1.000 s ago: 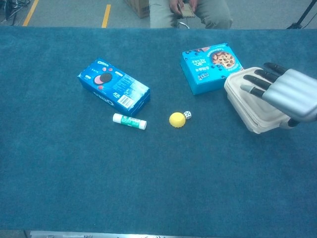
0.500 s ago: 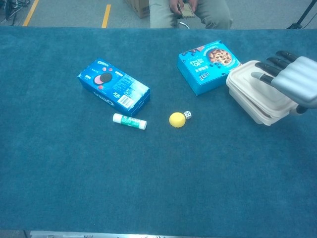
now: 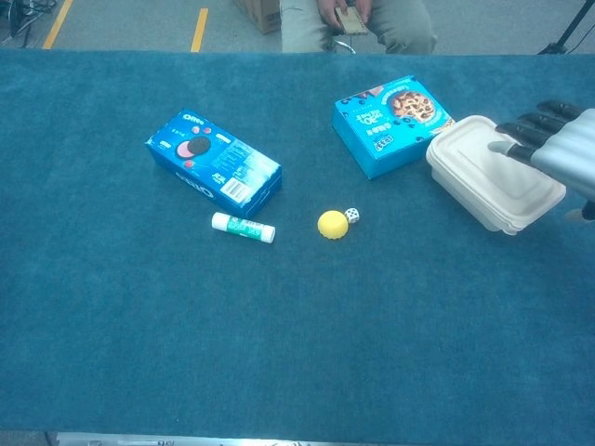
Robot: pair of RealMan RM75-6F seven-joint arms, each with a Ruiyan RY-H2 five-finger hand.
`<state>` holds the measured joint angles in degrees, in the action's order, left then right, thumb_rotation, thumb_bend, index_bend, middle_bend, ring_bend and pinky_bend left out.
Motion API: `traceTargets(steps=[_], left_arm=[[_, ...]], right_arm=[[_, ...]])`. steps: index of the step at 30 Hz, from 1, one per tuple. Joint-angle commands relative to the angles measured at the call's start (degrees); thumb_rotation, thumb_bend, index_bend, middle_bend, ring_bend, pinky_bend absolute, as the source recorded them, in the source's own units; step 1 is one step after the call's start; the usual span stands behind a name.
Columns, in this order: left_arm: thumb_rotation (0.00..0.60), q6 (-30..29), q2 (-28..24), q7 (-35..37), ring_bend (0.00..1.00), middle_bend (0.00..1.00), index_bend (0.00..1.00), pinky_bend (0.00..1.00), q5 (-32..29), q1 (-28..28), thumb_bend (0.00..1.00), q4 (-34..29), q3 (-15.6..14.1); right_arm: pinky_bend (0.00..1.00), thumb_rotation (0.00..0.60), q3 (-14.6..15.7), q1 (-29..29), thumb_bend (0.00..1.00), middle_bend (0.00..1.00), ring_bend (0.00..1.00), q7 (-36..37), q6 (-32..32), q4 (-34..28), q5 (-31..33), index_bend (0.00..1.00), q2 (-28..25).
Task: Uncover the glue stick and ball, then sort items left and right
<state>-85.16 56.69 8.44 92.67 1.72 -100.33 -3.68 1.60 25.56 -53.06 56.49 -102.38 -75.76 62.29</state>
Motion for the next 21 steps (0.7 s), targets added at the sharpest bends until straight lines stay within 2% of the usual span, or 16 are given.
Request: traceTargets(steps=[1,10,15,21], left_arm=[[0.6,-0.1,0.0,-0.1,0.04,0.13,0.25,0.04,0.1,0.0,0.34,-0.1,0.0],[0.6,-0.7,-1.2,-0.4,0.04,0.13,0.25,0.04,0.0,-0.4,0.34,-0.7,-0.2],[0.6,-0.8,-2.2,-1.2,0.04,0.13,0.25,0.04,0.2,-0.6,0.34,-1.1,-0.4],[0.6,-0.4,-3.6,-2.1,0.04,0.14,0.25,0.04,0.5,-0.1,0.34,-2.2,-0.3]], right_arm=[[0.0,0.589,0.8,0.2,0.0,0.0,0.0,3.0,0.3,-2.4,-3.0,0.0,-1.6],[0.0,0.59,0.7,3.1,0.0,0.02,0.0,9.8,-1.6,-10.1,-9.6,0.0,-4.4],[0.07,0.599,-0.6,6.0,0.0,0.09,0.02,14.2,-5.4,-14.6,-8.9,0.0,-6.3],[0.08,0.6,-1.8,8.7,0.0,0.12,0.04,13.4,-8.1,-16.9,-7.6,0.02,-5.8]])
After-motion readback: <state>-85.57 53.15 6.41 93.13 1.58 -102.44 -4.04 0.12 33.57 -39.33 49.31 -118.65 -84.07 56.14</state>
